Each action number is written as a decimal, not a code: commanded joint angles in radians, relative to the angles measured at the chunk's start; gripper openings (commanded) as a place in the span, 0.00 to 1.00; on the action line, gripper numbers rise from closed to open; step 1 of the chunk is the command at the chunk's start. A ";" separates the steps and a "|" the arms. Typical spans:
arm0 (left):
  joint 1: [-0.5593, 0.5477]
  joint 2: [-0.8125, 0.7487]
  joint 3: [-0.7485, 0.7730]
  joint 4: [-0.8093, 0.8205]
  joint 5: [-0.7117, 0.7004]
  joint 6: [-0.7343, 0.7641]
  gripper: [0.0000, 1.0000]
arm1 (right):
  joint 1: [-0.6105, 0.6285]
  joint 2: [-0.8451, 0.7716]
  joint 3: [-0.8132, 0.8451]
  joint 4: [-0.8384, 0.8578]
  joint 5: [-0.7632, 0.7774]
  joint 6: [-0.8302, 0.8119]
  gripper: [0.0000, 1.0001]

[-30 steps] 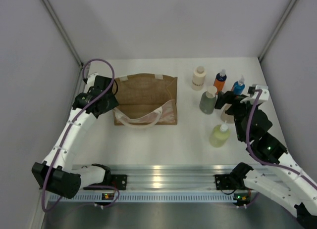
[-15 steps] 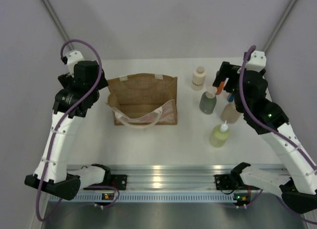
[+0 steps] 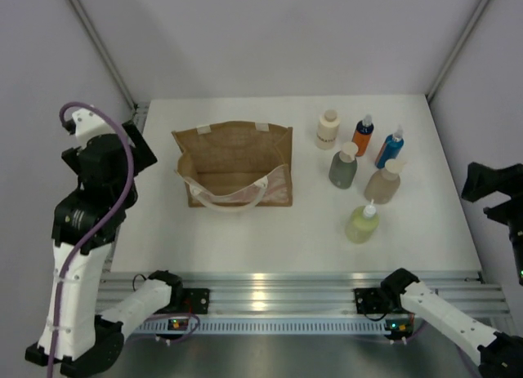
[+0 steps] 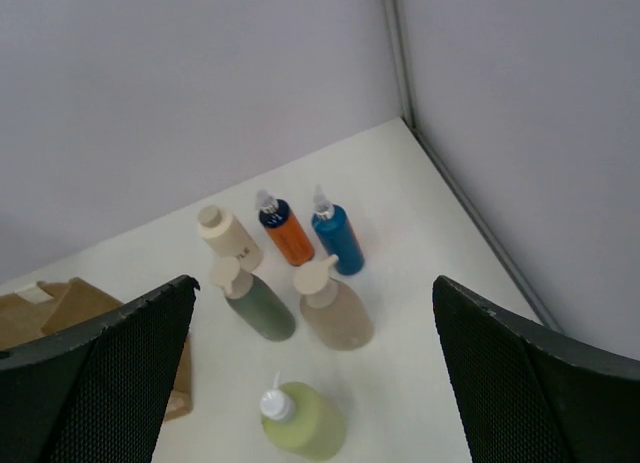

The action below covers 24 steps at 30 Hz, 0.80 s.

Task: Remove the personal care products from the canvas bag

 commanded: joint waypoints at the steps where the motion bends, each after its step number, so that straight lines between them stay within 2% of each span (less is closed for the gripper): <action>1: 0.003 -0.102 -0.034 -0.029 0.116 0.070 0.99 | -0.014 0.032 0.008 -0.297 0.088 -0.040 1.00; 5: 0.003 -0.190 -0.074 -0.037 0.077 0.148 0.99 | -0.014 0.044 -0.070 -0.321 0.133 -0.054 1.00; 9: 0.003 -0.188 -0.080 -0.055 0.077 0.194 0.99 | -0.013 0.000 -0.184 -0.224 0.072 -0.063 1.00; 14: 0.003 -0.193 -0.129 -0.052 0.082 0.162 0.99 | -0.013 -0.054 -0.322 -0.060 0.026 -0.086 1.00; 19: 0.003 -0.175 -0.126 -0.052 0.102 0.100 0.99 | -0.014 -0.046 -0.368 -0.023 0.065 -0.106 0.99; 24: 0.004 -0.176 -0.115 -0.047 0.057 0.130 0.99 | -0.014 -0.052 -0.400 0.020 0.055 -0.108 0.99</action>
